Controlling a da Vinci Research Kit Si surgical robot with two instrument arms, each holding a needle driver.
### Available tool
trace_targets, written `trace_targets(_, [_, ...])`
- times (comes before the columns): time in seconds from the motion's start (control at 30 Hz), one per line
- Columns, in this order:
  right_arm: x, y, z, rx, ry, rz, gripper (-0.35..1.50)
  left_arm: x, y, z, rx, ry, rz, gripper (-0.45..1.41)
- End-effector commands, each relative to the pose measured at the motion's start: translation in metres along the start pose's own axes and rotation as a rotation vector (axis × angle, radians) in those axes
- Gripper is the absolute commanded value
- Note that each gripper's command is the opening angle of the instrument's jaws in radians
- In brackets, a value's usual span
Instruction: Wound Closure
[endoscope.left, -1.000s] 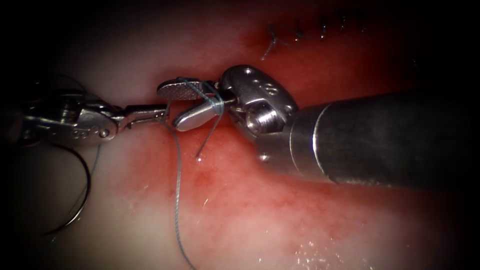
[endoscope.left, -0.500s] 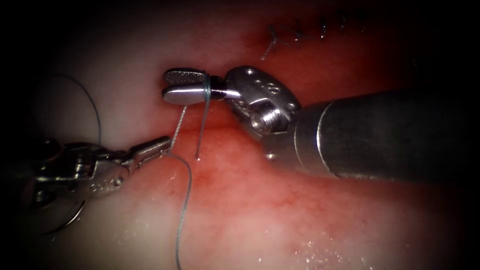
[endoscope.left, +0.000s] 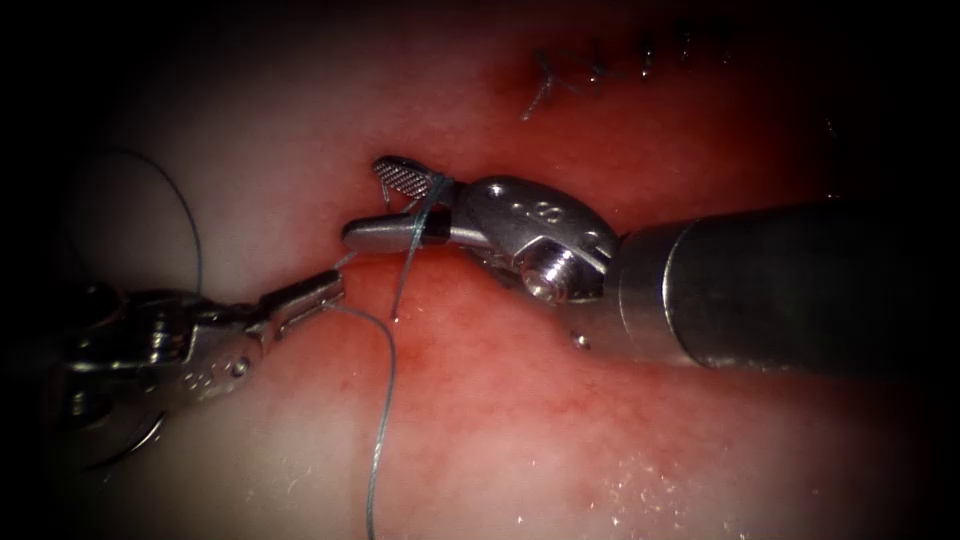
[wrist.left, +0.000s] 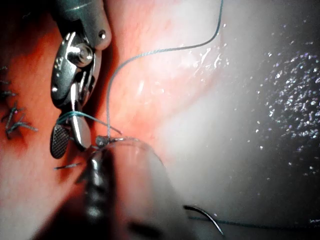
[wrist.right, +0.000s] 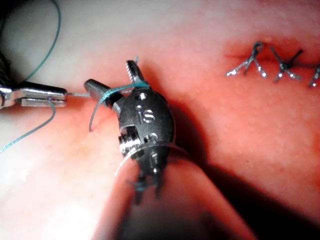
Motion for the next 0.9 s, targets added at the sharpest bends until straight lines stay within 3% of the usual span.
trace_targets(0.03, [-0.0012,-0.0004,0.0007,-0.033,-0.012,-0.004,0.88,0.0002,0.0003,0.0008,-0.001,0.003,0.008,-0.45])
trace_targets(0.13, [-0.0016,-0.0002,0.0006,-0.076,-0.024,-0.005,0.88,0.0001,0.0003,0.0009,-0.002,0.005,0.012,-0.45])
trace_targets(0.3, [-0.0014,0.0006,0.0008,-0.145,-0.020,0.055,0.71,0.0002,0.0006,0.0010,0.000,0.004,0.024,-0.45])
trace_targets(0.7, [-0.0032,0.0018,0.0037,-0.187,-0.066,0.130,0.71,0.0005,0.0015,0.0021,-0.003,0.016,0.031,-0.45])
trace_targets(0.77, [-0.0031,0.0018,0.0039,-0.190,-0.068,0.131,0.47,0.0005,0.0014,0.0021,-0.003,0.016,0.031,-0.45])
trace_targets(0.8, [-0.0030,0.0016,0.0038,-0.190,-0.072,0.133,-0.33,0.0004,0.0014,0.0020,-0.003,0.015,0.031,-0.45])
trace_targets(0.9, [-0.0027,0.0011,0.0036,-0.207,-0.089,0.160,-0.35,0.0002,0.0013,0.0019,-0.004,0.013,0.036,-0.45])
